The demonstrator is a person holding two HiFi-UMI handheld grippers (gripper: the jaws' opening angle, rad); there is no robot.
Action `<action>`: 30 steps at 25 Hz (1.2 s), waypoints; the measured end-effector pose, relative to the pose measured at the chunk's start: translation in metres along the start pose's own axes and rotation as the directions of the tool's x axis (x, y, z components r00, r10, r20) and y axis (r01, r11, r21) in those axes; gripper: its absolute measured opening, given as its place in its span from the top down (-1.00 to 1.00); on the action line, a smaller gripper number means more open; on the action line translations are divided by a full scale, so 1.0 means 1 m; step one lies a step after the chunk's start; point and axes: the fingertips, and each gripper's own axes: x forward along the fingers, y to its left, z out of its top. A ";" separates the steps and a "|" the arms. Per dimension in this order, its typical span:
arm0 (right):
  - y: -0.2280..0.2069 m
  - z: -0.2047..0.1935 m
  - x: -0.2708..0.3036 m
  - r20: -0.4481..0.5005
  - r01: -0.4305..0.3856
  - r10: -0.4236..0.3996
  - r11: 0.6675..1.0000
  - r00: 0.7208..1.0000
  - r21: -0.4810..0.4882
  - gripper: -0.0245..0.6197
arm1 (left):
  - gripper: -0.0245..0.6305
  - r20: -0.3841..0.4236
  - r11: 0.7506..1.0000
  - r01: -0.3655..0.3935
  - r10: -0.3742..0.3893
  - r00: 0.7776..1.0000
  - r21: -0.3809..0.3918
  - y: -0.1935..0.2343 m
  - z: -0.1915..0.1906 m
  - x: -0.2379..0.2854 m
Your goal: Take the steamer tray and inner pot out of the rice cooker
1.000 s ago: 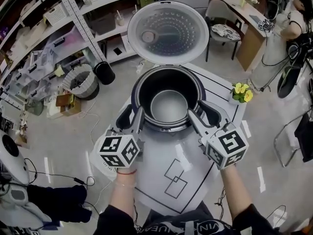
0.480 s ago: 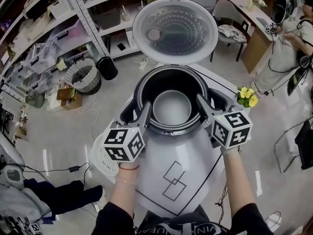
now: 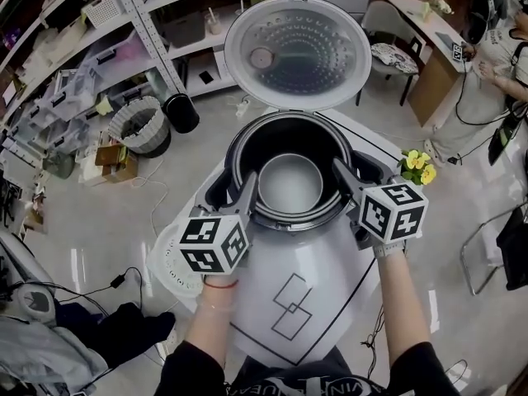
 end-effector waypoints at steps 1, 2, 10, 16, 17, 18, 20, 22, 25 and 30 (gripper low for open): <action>0.000 0.000 0.000 -0.004 0.000 0.000 1.000 1.000 0.008 0.43 | 0.39 -0.005 1.000 -0.008 0.008 1.000 0.005 0.000 -0.001 0.000; -0.001 0.000 0.000 -0.009 0.001 0.000 1.000 1.000 0.016 0.44 | 0.39 -0.012 1.000 -0.017 0.018 1.000 0.011 0.000 -0.002 0.000; -0.002 0.002 0.003 -0.016 0.014 -0.013 0.999 1.000 0.052 0.54 | 0.43 -0.023 0.998 -0.065 0.065 0.998 -0.005 0.006 0.000 0.001; 0.000 0.003 0.000 0.043 0.019 -0.023 0.996 0.999 0.084 0.57 | 0.56 0.031 0.988 -0.085 0.090 0.995 -0.132 0.012 0.003 -0.004; 0.001 0.003 -0.001 0.050 0.017 -0.021 0.996 0.999 0.087 0.57 | 0.56 0.033 0.987 -0.083 0.088 0.996 -0.140 0.011 0.003 -0.004; 0.001 0.005 -0.002 0.060 0.012 -0.018 0.996 0.998 0.093 0.57 | 0.56 0.035 0.986 -0.080 0.086 0.996 -0.147 0.011 0.002 -0.004; 0.002 0.012 -0.004 0.091 -0.004 -0.006 0.994 0.996 0.109 0.58 | 0.56 0.043 0.982 -0.078 0.087 0.995 -0.172 0.012 0.003 -0.004; 0.005 0.020 -0.004 0.115 -0.017 0.004 0.994 0.993 0.112 0.58 | 0.56 0.060 0.974 -0.077 0.092 0.994 -0.215 0.014 0.005 -0.005; 0.008 0.025 -0.005 0.122 -0.024 0.012 0.995 0.992 0.100 0.58 | 0.56 0.084 0.967 -0.074 0.097 0.992 -0.245 0.014 0.009 -0.008; 0.011 0.039 -0.015 0.171 -0.043 0.026 0.994 0.985 0.101 0.58 | 0.56 0.124 0.970 -0.064 0.095 0.988 -0.234 0.009 0.025 -0.014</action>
